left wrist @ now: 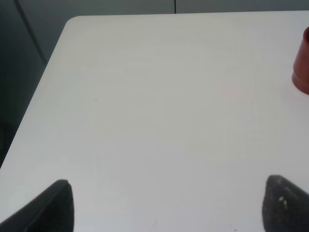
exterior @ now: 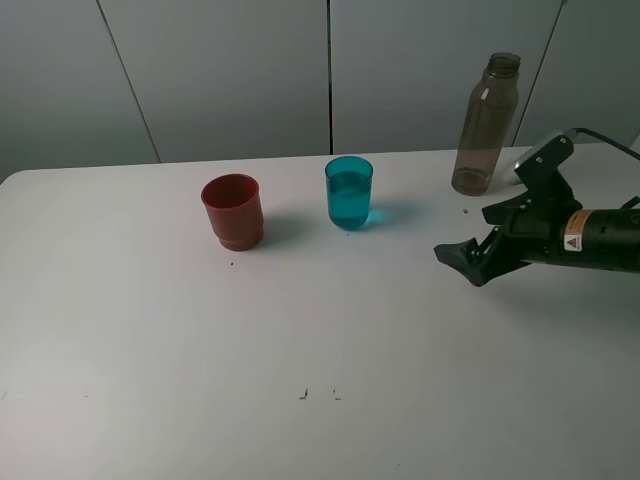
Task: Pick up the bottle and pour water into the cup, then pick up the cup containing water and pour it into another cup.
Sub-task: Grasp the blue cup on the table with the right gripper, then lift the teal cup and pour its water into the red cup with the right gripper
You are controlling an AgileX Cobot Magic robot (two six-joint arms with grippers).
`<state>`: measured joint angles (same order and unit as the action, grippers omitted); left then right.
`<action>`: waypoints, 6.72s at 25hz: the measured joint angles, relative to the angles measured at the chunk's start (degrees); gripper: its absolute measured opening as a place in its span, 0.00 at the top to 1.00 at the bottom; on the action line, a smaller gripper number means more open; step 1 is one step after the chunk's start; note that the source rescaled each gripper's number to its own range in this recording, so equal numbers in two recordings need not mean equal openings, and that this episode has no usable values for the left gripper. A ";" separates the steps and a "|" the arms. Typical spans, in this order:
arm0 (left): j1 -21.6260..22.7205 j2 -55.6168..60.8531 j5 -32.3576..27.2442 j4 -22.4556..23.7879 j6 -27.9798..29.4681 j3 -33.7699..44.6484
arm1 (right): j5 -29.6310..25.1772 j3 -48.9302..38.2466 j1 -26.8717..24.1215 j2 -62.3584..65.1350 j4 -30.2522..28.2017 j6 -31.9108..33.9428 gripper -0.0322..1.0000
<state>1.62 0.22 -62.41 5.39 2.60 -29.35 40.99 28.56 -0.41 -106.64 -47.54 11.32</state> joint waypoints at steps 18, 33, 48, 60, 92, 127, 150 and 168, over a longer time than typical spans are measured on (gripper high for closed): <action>0.00 0.00 0.00 0.00 0.00 0.00 | 2.51 11.69 9.24 -15.86 6.41 -0.22 0.00; 0.00 0.00 0.00 0.00 0.00 0.00 | 3.53 20.09 11.16 -17.04 7.90 0.01 0.00; 0.00 0.00 0.00 0.00 0.00 0.00 | 5.02 22.35 13.46 -18.96 8.03 -0.43 0.00; 0.00 0.00 0.00 0.00 0.00 0.00 | 6.37 22.47 13.46 -18.96 9.33 -0.66 0.00; 0.00 0.00 0.00 0.00 0.00 0.00 | 8.00 25.36 13.46 -20.98 6.17 1.68 0.00; 0.00 0.00 0.00 0.00 0.00 0.00 | 8.28 32.70 17.62 -26.01 8.20 5.33 0.00; 0.00 0.00 0.00 0.00 0.00 0.00 | 9.28 33.81 18.40 -28.02 10.97 4.22 0.00; 0.00 0.00 0.00 0.00 0.12 0.00 | 9.36 33.81 18.40 -28.02 11.11 3.96 0.89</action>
<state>1.62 0.22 -62.41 5.39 2.72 -29.35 50.35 62.37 17.98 -134.66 -36.43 15.28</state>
